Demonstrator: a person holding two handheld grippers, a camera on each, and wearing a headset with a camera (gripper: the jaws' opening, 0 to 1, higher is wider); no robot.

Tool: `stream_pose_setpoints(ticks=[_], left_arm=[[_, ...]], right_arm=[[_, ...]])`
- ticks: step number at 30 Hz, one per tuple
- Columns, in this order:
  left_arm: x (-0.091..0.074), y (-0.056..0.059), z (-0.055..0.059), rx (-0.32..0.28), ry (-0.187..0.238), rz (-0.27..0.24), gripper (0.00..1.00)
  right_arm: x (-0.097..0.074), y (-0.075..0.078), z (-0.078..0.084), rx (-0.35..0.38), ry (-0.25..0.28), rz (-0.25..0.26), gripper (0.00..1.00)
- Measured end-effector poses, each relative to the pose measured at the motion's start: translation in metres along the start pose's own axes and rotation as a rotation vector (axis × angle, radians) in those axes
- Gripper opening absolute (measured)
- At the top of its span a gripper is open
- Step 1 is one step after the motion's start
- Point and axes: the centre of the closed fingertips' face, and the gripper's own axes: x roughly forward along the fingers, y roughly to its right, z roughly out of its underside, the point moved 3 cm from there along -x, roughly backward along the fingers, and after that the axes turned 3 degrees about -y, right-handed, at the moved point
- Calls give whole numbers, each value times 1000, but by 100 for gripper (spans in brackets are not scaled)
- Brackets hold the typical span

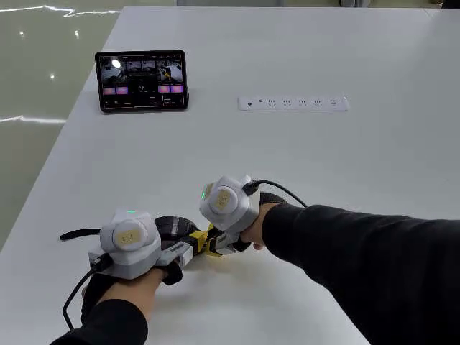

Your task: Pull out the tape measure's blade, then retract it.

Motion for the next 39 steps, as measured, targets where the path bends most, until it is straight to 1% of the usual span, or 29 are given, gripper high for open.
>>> stream_pose_setpoints(ticks=[3, 7, 9, 11, 13, 16, 21, 26, 28, 30, 32, 34, 35, 36, 37, 39], left_arm=[[1, -1, 1, -9, 7, 9, 61], [2, -1, -1, -3, -22, 13, 61], [1, 1, -2, 10, -24, 6, 61], [2, 0, -2, 8, -33, 6, 61], [2, -1, -4, 5, -41, 14, 61], [0, 0, -4, 21, -50, 33, 61], [-6, -1, -9, 35, -28, 71, 60], [-9, -3, -13, 71, -26, 109, 65], [-9, -5, -13, 87, -29, 119, 68], [-10, -8, -13, 103, -28, 125, 71], [-13, -10, -13, 115, -35, 141, 73], [-16, -8, -11, 125, -46, 202, 72], [-18, -11, -12, 140, -45, 199, 73], [-20, -11, -12, 160, -41, 211, 74], [-22, -13, -12, 175, -42, 216, 76], [-27, -16, -12, 186, -39, 239, 80]], right_arm=[[0, 0, 0, 1, 2, 9, 12], [0, 0, 0, 0, 1, 13, 12], [-1, 0, 1, 3, -1, 18, 13], [-3, 0, 3, 4, -2, 19, 13], [-6, -1, 7, 4, -4, 24, 13], [-10, -1, 12, 6, 0, 36, 12], [-19, -2, 22, 45, 35, 58, 13], [-31, -8, 30, 80, 79, 73, 14], [-35, -10, 33, 84, 93, 83, 14], [-42, -11, 36, 92, 108, 94, 15], [-50, -12, 40, 102, 129, 111, 15], [-58, -12, 45, 113, 144, 123, 16], [-61, -13, 48, 115, 147, 127, 16], [-64, -14, 50, 116, 150, 131, 17], [-69, -15, 54, 120, 158, 139, 17], [-77, -16, 60, 129, 176, 155, 17]])
